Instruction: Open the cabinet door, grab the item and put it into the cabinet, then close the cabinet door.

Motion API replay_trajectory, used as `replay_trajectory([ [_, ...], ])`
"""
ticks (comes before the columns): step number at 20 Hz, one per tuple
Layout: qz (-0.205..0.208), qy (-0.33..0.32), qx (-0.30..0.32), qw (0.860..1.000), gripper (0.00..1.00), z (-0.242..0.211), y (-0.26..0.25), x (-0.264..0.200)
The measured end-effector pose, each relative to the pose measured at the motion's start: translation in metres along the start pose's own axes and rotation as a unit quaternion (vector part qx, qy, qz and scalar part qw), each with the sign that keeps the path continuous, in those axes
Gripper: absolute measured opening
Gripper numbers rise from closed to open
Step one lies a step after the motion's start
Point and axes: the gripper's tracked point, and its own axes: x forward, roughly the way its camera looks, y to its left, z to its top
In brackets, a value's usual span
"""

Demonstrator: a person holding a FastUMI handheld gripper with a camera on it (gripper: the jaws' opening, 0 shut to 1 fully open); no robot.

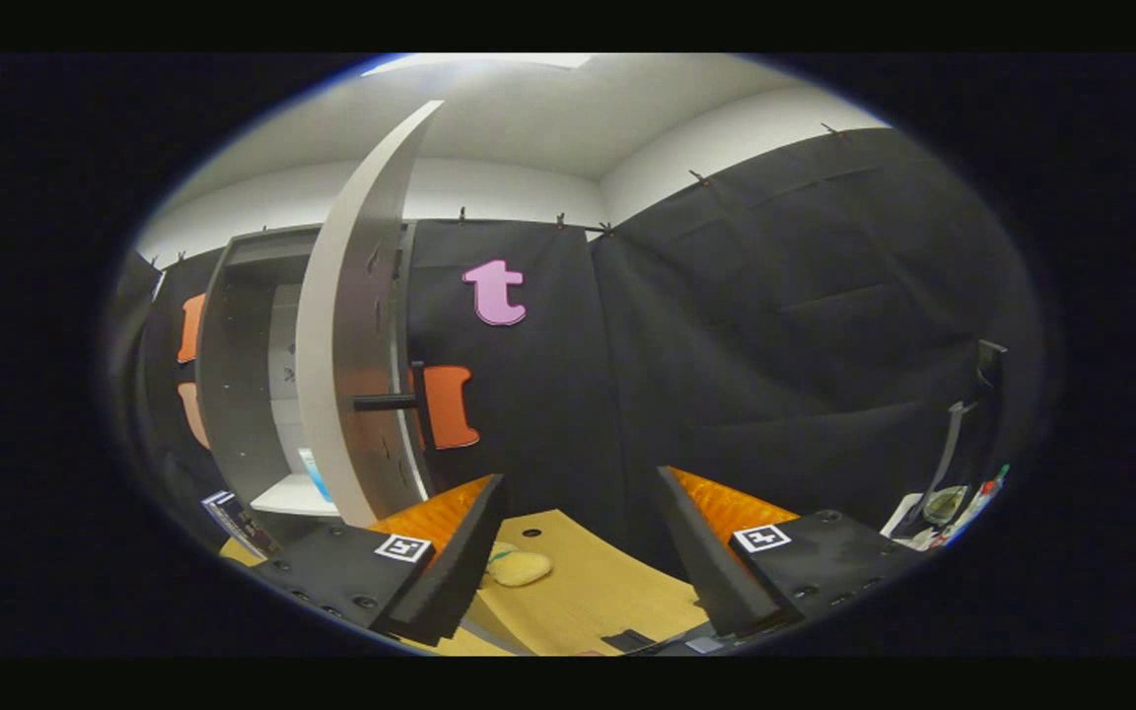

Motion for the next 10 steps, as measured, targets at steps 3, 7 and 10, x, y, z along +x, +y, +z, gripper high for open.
replay_trajectory([
  [3,0.005,-0.010,0.002,1.000,0.96,0.002,0.006,-0.001],
  [7,0.001,-0.019,-0.004,1.000,0.92,0.002,0.012,-0.006],
  [10,0.007,-0.019,-0.017,1.000,0.92,0.001,0.030,-0.016],
])
